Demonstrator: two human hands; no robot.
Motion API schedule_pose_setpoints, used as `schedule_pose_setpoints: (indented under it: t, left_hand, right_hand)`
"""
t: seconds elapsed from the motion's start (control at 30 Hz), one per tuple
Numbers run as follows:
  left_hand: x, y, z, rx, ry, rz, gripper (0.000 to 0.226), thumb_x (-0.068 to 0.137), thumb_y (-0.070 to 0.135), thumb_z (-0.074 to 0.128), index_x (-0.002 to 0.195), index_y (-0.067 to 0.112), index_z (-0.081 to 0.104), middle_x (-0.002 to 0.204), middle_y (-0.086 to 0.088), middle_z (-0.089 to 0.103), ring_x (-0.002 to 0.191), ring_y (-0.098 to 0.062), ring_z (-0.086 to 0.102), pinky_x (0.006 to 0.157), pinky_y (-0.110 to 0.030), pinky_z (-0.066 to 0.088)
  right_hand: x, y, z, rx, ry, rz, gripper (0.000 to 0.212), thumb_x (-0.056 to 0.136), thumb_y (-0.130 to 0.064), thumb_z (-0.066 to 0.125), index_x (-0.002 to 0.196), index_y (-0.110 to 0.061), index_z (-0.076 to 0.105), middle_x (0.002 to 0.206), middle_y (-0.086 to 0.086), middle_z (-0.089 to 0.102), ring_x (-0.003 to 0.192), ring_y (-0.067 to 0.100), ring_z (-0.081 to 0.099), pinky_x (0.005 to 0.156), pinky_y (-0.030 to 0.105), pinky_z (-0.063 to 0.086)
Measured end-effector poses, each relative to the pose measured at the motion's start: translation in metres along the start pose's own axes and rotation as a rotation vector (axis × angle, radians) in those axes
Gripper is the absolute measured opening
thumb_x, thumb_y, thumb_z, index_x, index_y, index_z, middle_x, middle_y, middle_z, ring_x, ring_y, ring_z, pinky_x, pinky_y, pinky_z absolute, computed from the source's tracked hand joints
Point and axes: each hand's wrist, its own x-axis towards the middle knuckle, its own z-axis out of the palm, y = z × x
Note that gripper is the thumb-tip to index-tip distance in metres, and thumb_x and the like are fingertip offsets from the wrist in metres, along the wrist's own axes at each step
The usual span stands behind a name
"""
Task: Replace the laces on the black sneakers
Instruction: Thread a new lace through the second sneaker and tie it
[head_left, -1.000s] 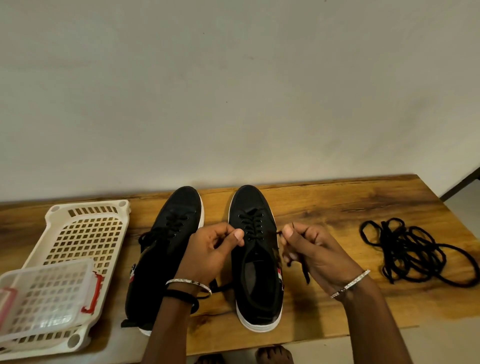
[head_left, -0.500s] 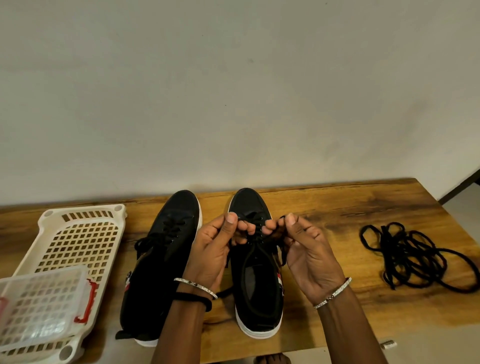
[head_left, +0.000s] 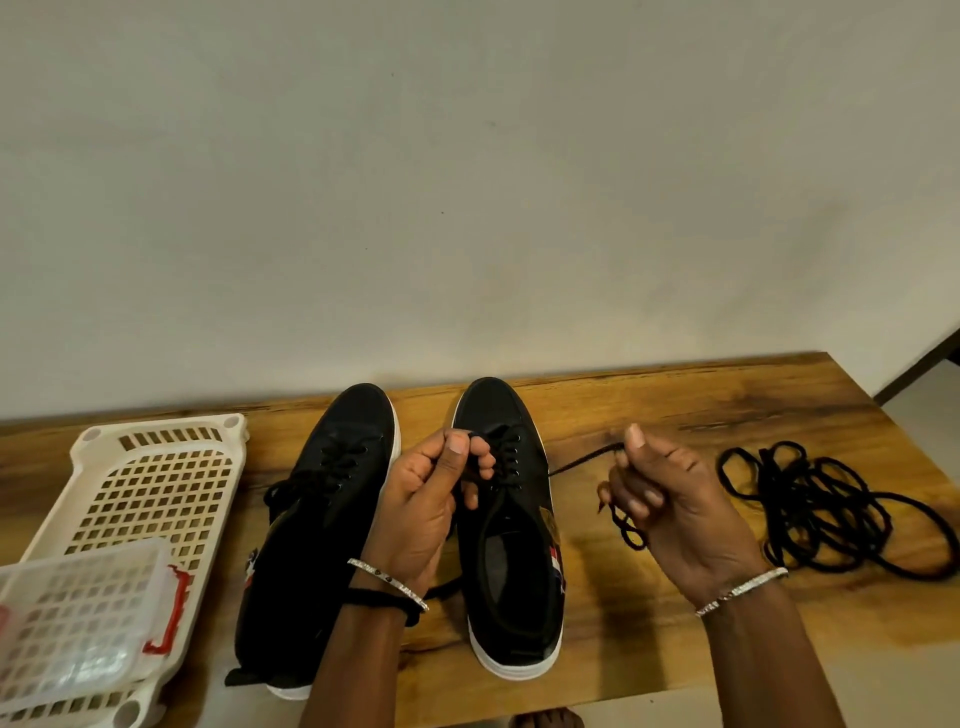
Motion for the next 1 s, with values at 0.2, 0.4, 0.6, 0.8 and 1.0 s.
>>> schedule_pose_setpoints:
  t: [0.2,0.4,0.6,0.8,1.0]
  left_hand:
    - [0.001,-0.001,0.001,-0.020,0.007,-0.003,0.024,0.094,0.026,0.052,0.091,0.009,0.069,0.083,-0.004,0.065,0.077,-0.013,0.058,0.061,-0.023,0.044]
    - [0.001,-0.002,0.000,-0.015,0.006,-0.004,0.024,0.094,0.026,0.053,0.089,0.013,0.073,0.084,-0.005,0.066,0.079,-0.014,0.058,0.063,-0.024,0.045]
    - [0.002,-0.003,-0.001,-0.034,0.011,-0.010,0.024,0.094,0.026,0.053,0.089,0.013,0.073,0.084,-0.005,0.066,0.078,-0.014,0.058,0.063,-0.023,0.046]
    - [0.003,-0.004,-0.002,-0.052,0.007,-0.006,0.024,0.093,0.024,0.053,0.092,0.007,0.070,0.083,-0.006,0.066,0.078,-0.014,0.058,0.066,-0.023,0.049]
    - [0.003,-0.006,-0.004,-0.014,-0.005,-0.011,0.025,0.096,0.026,0.052,0.087,0.009,0.067,0.077,-0.003,0.060,0.073,-0.012,0.054,0.062,-0.022,0.046]
  right_hand:
    - [0.005,0.007,-0.006,-0.453,0.093,-0.073,0.025,0.084,-0.027,0.069,0.073,-0.004,0.071,0.074,0.003,0.073,0.076,0.009,0.068,0.070,0.015,0.050]
    - [0.010,0.021,-0.007,-0.793,0.057,0.020,0.040,0.082,-0.013,0.082,0.115,-0.024,0.064,0.105,-0.003,0.070,0.096,0.017,0.069,0.082,0.033,0.057]
    - [0.009,0.023,0.003,-0.794,-0.255,-0.074,0.037,0.081,-0.013,0.082,0.113,-0.031,0.074,0.113,-0.013,0.073,0.106,0.001,0.064,0.085,0.015,0.047]
    - [0.011,0.027,0.003,-0.817,-0.268,-0.077,0.008,0.089,-0.013,0.075,0.082,-0.017,0.075,0.078,0.000,0.074,0.075,0.016,0.069,0.075,0.035,0.056]
    - [0.000,0.014,0.005,-0.591,-0.493,0.210,0.022,0.099,-0.017,0.061,0.081,-0.006,0.068,0.065,-0.007,0.065,0.060,0.001,0.056,0.061,0.013,0.041]
